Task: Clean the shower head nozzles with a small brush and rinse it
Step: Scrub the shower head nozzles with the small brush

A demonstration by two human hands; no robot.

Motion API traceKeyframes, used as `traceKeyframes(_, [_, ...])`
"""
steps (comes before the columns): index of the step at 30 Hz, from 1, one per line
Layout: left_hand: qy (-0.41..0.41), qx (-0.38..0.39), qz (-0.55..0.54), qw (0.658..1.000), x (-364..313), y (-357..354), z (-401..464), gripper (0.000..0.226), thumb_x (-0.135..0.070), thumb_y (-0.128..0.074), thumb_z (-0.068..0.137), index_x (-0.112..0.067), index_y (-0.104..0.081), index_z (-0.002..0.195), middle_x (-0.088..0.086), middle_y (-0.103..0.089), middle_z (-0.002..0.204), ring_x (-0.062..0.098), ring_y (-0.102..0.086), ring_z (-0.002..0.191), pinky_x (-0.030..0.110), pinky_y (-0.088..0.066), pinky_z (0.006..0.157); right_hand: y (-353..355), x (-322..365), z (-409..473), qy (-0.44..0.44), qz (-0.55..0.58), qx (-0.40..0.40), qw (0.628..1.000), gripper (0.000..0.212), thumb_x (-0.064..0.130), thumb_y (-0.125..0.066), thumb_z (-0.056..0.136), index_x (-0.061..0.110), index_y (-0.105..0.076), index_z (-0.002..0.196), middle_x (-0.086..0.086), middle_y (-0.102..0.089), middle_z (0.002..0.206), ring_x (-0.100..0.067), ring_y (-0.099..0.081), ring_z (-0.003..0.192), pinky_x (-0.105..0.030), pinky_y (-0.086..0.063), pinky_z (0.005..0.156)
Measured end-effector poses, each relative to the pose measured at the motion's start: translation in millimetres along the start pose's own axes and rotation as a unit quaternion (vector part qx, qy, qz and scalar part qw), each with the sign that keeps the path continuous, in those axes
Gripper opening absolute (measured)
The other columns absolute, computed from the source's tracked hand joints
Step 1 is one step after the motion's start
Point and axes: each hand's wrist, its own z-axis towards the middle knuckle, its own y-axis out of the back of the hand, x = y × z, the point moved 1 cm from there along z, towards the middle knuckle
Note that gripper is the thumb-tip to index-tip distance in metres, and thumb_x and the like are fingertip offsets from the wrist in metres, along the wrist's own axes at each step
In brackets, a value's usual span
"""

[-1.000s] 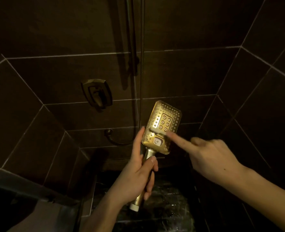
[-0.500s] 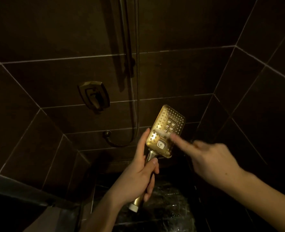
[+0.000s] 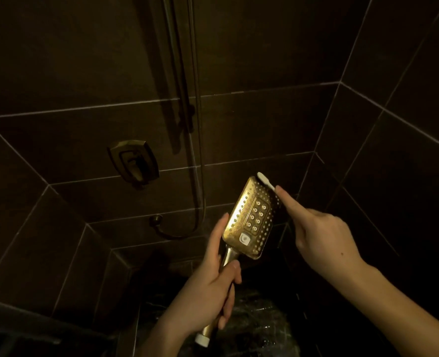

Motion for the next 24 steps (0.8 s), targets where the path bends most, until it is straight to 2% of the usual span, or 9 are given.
traceKeyframes(2, [0.002, -0.01, -0.003, 1.0, 0.7, -1.3, 2.2, 0.082, -0.02, -0.043, 0.107, -0.092, -0.007, 0.121, 0.013, -0.064, 0.096, 0.021, -0.054, 0.048, 0.03, -0.047, 0.041, -3.4, 4.3, -7.3, 0.02, 0.009, -0.001, 1.0, 0.083, 0.009, -0.058, 0.088, 0.036, -0.017, 0.155, 0.007, -0.053, 0.061, -0.006, -0.047, 0.044, -0.03, -0.047, 0.039])
traceKeyframes(5, [0.001, -0.03, -0.005, 1.0, 1.2, -3.2, 6.4, 0.082, -0.02, -0.044, 0.107, -0.091, -0.007, 0.122, 0.012, -0.064, 0.093, 0.021, -0.055, 0.048, 0.031, -0.047, 0.041, -10.9, 19.2, -22.8, 0.082, 0.029, 0.04, 0.995, 0.092, 0.013, -0.06, 0.086, 0.041, -0.006, 0.155, 0.005, -0.06, 0.07, -0.009, -0.053, 0.049, -0.031, -0.051, 0.045])
traceKeyframes(7, [-0.003, -0.036, -0.012, 0.999, 0.0, -6.1, 7.8, 0.082, -0.02, -0.045, 0.107, -0.091, -0.007, 0.122, 0.009, -0.066, 0.091, 0.022, -0.056, 0.049, 0.031, -0.047, 0.042, -14.5, 23.5, -29.1, 0.104, 0.034, 0.038, 0.993, 0.092, 0.015, -0.06, 0.086, 0.04, -0.006, 0.156, 0.006, -0.061, 0.074, -0.009, -0.053, 0.051, -0.03, -0.051, 0.044])
traceKeyframes(13, [-0.027, -0.057, -0.084, 0.994, -4.9, -25.6, 10.2, 0.079, -0.021, -0.046, 0.106, -0.09, -0.011, 0.123, 0.002, -0.066, 0.085, 0.022, -0.053, 0.045, 0.028, -0.046, 0.038, -7.0, 22.9, -41.5, 0.032, 0.172, -0.091, 0.98, 0.072, 0.011, -0.051, 0.09, 0.036, -0.027, 0.153, -0.003, -0.069, 0.091, -0.017, -0.066, 0.068, -0.033, -0.058, 0.054])
traceKeyframes(16, [-0.052, -0.095, -0.143, 0.984, -8.5, -32.1, 12.2, 0.072, -0.025, -0.046, 0.106, -0.088, -0.016, 0.124, 0.008, -0.065, 0.087, 0.025, -0.052, 0.043, 0.027, -0.046, 0.037, -9.1, 37.4, -54.3, 0.009, 0.201, -0.078, 0.977, 0.074, 0.008, -0.055, 0.089, 0.038, -0.031, 0.151, 0.0, -0.069, 0.095, -0.014, -0.068, 0.077, -0.031, -0.06, 0.062])
traceKeyframes(19, [-0.065, -0.138, -0.168, 0.974, -10.9, -37.3, 12.8, 0.06, -0.038, -0.042, 0.104, -0.087, -0.016, 0.126, 0.011, -0.066, 0.084, 0.026, -0.052, 0.043, 0.028, -0.046, 0.037, -17.6, 48.7, -63.1, -0.012, 0.226, -0.04, 0.973, 0.086, 0.0, -0.06, 0.089, 0.049, -0.024, 0.15, 0.007, -0.067, 0.095, -0.01, -0.066, 0.08, -0.031, -0.058, 0.067])
traceKeyframes(22, [-0.06, -0.156, -0.181, 0.969, -10.7, -42.5, 11.4, 0.055, -0.042, -0.036, 0.104, -0.086, -0.013, 0.127, 0.015, -0.072, 0.081, 0.025, -0.052, 0.042, 0.028, -0.045, 0.037, -22.5, 55.4, -67.8, -0.022, 0.276, -0.033, 0.96, 0.076, 0.005, -0.051, 0.095, 0.053, -0.026, 0.148, 0.013, -0.069, 0.09, -0.008, -0.067, 0.074, -0.026, -0.057, 0.065])
traceKeyframes(24, [-0.071, -0.183, -0.192, 0.962, -9.6, -46.7, 12.5, 0.051, -0.044, -0.035, 0.103, -0.082, -0.016, 0.132, 0.015, -0.075, 0.093, 0.024, -0.055, 0.044, 0.028, -0.046, 0.038, -23.5, 62.7, -70.2, -0.018, 0.311, -0.033, 0.95, 0.067, 0.01, -0.046, 0.098, 0.053, -0.028, 0.147, 0.014, -0.068, 0.077, -0.008, -0.067, 0.065, -0.026, -0.056, 0.06])
